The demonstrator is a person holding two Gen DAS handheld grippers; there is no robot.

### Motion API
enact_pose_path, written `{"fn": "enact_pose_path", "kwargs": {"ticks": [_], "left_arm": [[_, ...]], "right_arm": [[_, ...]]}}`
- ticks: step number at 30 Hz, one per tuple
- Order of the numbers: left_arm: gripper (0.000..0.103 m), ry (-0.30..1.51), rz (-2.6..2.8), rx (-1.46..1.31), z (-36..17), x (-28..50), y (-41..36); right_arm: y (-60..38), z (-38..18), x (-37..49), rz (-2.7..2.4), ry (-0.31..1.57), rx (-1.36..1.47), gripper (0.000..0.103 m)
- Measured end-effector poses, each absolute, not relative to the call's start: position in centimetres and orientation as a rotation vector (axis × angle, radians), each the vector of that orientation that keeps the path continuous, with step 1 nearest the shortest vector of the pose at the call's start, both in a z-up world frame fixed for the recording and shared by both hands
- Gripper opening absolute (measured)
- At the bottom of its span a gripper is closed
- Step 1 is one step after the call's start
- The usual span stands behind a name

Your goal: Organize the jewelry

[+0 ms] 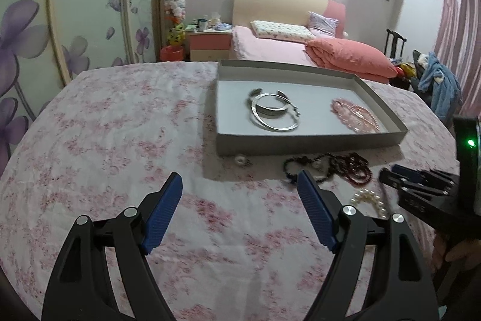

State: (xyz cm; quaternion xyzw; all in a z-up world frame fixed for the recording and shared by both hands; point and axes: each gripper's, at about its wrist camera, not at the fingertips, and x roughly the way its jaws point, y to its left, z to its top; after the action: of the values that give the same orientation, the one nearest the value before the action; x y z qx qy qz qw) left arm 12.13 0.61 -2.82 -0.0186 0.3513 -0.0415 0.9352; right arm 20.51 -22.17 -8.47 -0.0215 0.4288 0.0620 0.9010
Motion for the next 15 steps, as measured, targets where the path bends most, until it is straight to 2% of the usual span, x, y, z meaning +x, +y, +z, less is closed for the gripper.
{"fn": "enact_pose_path", "kwargs": {"ticks": [7,10,15], "left_arm": [[0.078,0.768,-0.224,0.0,-3.6,11.9,-3.4],[0.074,0.805,-0.302,0.05,-4.4,11.9,-5.9],[0.06,0.862,-0.37,0.132,-6.0,12.2,-8.9]], "right_arm": [[-25.0,-8.5,20.6,0.046,0.887,0.01,0.022],[-26.5,-8.6,20.4,0.018,0.888,0.042,0.022],[-27.1,-8.7,20.3,0.011,0.885,0.055,0.022]]}}
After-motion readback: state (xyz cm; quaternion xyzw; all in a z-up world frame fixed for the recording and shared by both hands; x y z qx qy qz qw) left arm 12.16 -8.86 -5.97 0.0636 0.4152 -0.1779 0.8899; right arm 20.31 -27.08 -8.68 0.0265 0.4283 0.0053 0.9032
